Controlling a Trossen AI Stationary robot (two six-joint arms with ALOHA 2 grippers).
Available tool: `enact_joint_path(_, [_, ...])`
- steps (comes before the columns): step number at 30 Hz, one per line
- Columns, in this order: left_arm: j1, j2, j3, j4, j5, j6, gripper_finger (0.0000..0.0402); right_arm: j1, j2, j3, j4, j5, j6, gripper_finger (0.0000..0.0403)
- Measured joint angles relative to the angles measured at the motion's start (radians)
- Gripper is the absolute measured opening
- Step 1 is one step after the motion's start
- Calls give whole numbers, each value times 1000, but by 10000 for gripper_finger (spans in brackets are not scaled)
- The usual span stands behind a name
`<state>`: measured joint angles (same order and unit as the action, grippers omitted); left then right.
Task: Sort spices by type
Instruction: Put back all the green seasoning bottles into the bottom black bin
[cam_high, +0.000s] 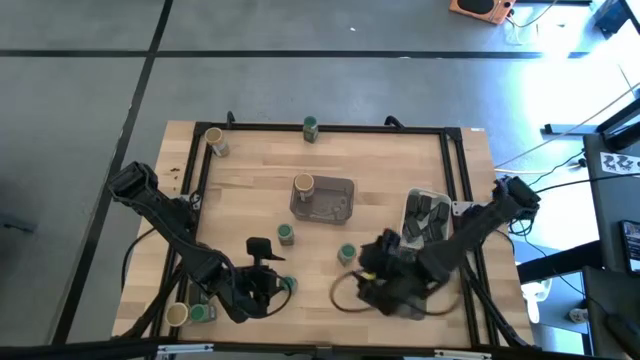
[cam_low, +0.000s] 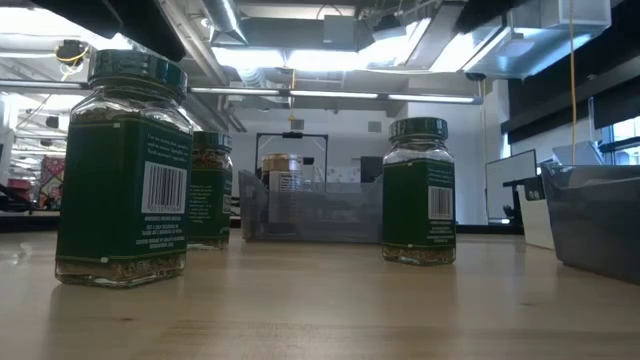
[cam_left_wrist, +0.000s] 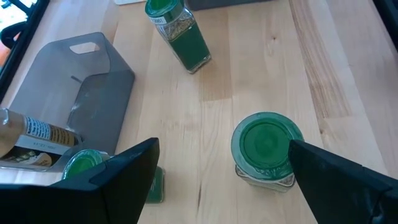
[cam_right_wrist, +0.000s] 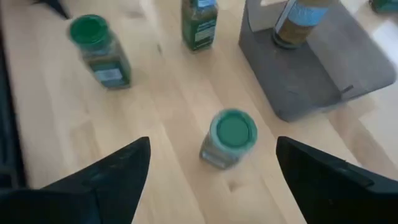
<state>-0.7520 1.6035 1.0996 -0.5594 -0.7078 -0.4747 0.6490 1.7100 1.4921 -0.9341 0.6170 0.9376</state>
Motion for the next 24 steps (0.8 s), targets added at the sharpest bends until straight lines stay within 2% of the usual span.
enact_joint_path(10, [0,0,0,3,0,9,354,-154,134,-1,69,-118,0,347])
enact_joint_path(24, [0,0,0,3,0,10,354,-179,187,-2,63,-140,12,347])
